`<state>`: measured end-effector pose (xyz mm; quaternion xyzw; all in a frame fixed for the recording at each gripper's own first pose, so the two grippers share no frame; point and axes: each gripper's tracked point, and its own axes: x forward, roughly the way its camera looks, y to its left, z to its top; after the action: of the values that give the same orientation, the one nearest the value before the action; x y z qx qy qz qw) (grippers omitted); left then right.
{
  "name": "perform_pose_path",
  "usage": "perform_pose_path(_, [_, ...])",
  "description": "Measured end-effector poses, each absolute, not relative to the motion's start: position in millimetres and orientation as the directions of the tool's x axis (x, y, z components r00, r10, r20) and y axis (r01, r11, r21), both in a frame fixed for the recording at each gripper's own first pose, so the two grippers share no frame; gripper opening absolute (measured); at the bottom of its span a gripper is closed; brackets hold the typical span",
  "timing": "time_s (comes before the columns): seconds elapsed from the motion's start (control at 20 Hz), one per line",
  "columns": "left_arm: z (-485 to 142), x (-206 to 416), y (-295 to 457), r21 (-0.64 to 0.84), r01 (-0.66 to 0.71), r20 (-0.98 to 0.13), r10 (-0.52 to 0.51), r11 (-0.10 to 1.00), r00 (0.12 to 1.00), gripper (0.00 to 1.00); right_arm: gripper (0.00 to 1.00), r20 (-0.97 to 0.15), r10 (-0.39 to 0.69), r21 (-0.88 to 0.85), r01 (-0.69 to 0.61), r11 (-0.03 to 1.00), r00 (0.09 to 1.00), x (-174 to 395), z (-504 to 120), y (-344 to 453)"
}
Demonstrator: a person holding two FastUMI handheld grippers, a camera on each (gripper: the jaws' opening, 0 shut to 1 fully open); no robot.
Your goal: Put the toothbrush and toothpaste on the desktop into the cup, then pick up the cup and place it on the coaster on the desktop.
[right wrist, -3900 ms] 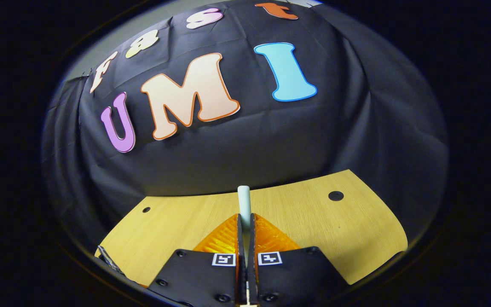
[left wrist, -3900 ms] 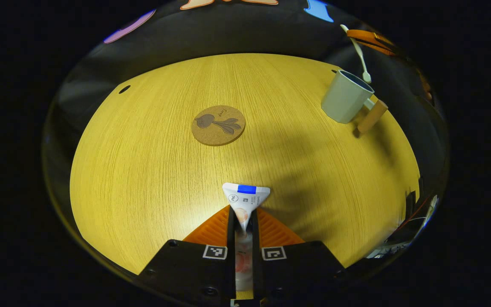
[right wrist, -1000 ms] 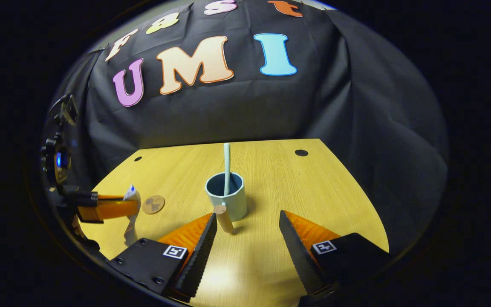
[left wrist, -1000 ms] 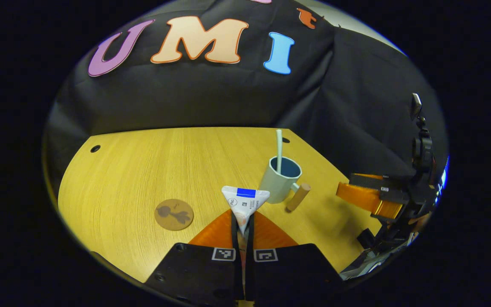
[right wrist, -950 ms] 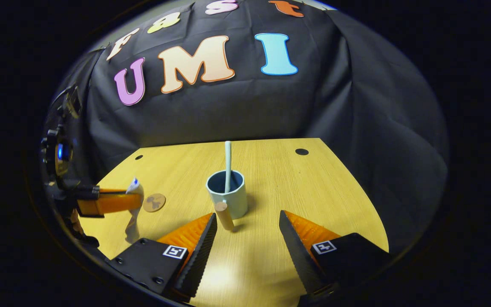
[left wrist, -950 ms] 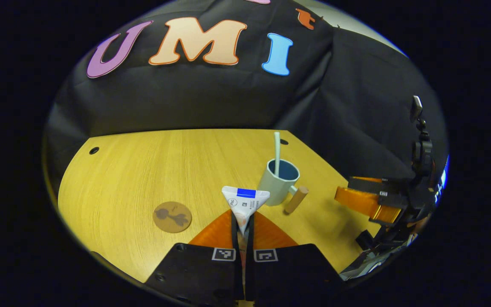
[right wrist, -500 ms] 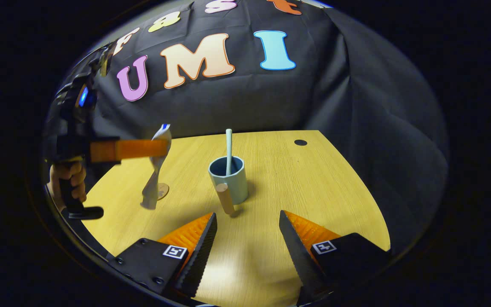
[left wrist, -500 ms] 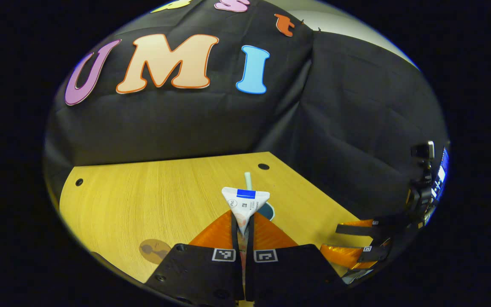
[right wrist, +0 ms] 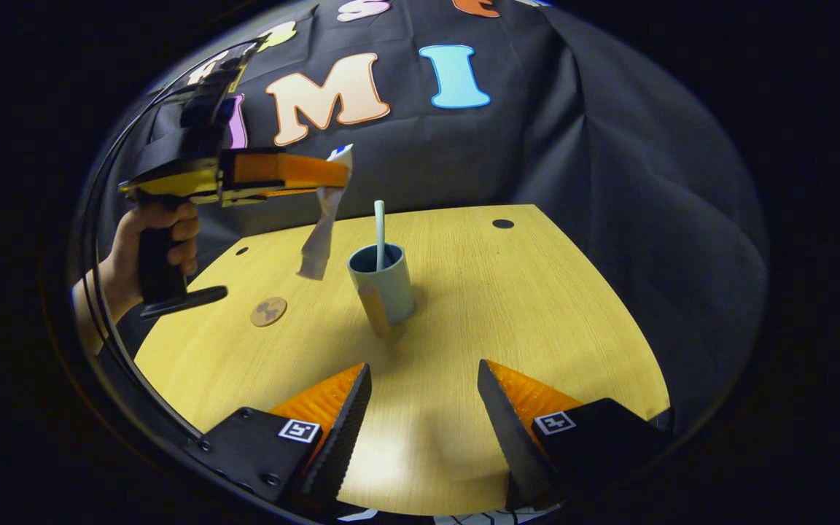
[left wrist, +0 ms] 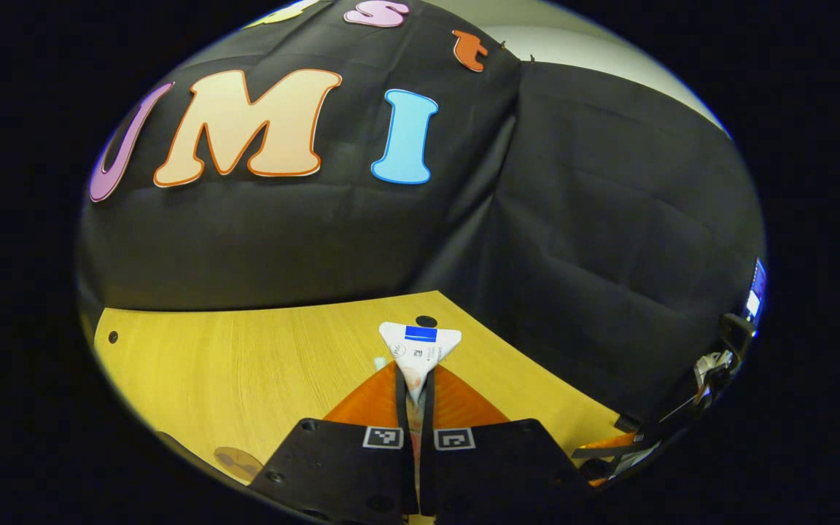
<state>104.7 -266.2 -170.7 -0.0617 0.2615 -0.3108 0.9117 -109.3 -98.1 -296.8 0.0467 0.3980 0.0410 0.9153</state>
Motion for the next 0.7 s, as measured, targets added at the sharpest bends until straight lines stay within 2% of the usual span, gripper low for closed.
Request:
perform_pose_path(0.2, [-180, 123, -282, -0.297, 0.535, -0.417, -0.611, 0.791, 0.672, 0.01, 0.84, -0.739, 0.106, 0.115, -0.030, 0.993, 0.666, -121, -304, -100])
perform_pose_path(0.25, [-186, 129, -283, -0.299, 0.527, -0.423, -0.605, 0.796, 0.674, 0.01, 0.91, -0.742, 0.104, 0.116, -0.027, 0.993, 0.662, -122, -305, -102])
perform_pose_path(0.45, [-208, 144, -284, -0.324, 0.485, -0.444, -0.583, 0.813, 0.681, 0.01, 0.91, -0.756, 0.104, 0.121, -0.018, 0.992, 0.646, -123, -310, -105])
perform_pose_path(0.7, [-216, 157, -281, -0.317, 0.437, -0.420, -0.538, 0.841, 0.730, 0.01, 0.91, -0.767, 0.120, 0.119, -0.043, 0.992, 0.631, -118, -316, -101])
